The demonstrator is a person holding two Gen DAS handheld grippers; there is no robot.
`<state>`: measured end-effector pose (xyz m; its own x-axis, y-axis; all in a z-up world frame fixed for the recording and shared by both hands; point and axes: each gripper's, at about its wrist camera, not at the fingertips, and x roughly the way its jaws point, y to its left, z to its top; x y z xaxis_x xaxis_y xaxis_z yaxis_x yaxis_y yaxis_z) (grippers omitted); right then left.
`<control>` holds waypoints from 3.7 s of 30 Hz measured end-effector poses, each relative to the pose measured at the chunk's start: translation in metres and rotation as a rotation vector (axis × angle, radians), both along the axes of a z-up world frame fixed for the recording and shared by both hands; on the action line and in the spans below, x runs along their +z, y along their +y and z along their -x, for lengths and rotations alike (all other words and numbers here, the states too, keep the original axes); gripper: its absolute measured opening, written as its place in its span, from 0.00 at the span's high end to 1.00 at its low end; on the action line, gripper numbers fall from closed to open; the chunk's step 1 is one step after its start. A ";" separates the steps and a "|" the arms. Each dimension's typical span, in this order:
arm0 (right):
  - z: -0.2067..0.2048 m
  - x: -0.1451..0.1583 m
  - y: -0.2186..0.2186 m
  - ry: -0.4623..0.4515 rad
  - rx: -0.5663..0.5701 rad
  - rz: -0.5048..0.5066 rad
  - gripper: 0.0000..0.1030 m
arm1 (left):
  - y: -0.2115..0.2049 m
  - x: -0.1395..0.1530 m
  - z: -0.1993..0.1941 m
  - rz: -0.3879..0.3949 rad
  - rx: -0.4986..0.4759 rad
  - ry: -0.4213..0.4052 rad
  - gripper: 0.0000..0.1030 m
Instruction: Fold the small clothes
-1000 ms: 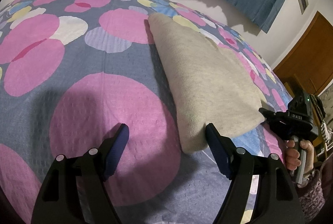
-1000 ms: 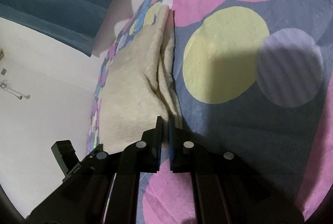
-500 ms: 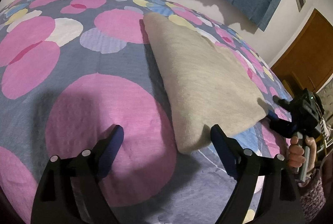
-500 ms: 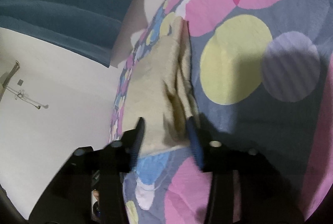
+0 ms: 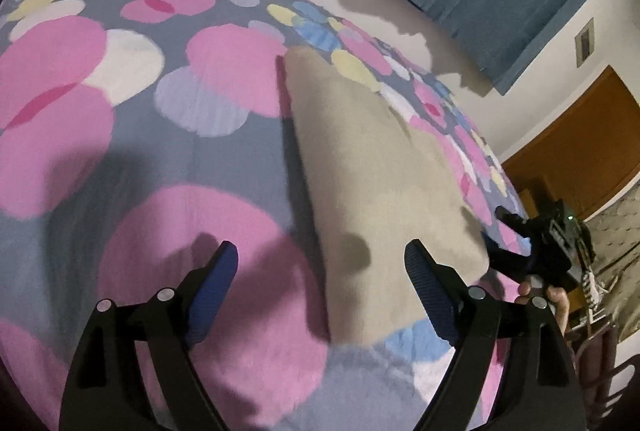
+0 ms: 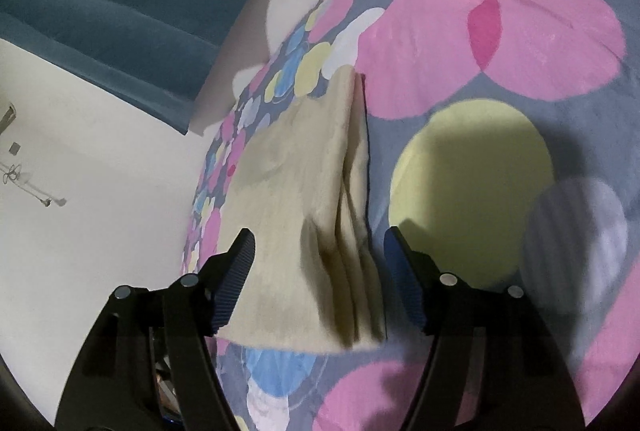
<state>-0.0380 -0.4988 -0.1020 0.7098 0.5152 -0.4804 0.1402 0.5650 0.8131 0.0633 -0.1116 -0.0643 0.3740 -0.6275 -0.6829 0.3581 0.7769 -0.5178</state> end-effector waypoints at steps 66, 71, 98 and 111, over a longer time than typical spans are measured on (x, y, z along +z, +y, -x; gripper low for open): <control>-0.133 -0.001 0.123 -0.050 0.301 0.038 0.82 | 0.044 0.005 -0.079 0.029 0.015 0.012 0.73; -0.138 -0.015 0.129 -0.007 0.290 0.015 0.82 | 0.053 -0.012 -0.080 0.029 0.021 0.032 0.72; -0.035 -0.008 0.122 0.029 0.323 0.078 0.45 | 0.072 -0.019 0.007 0.044 -0.109 0.057 0.40; -0.013 -0.004 0.134 0.049 0.334 0.017 0.86 | 0.080 -0.002 0.005 0.091 -0.098 0.075 0.88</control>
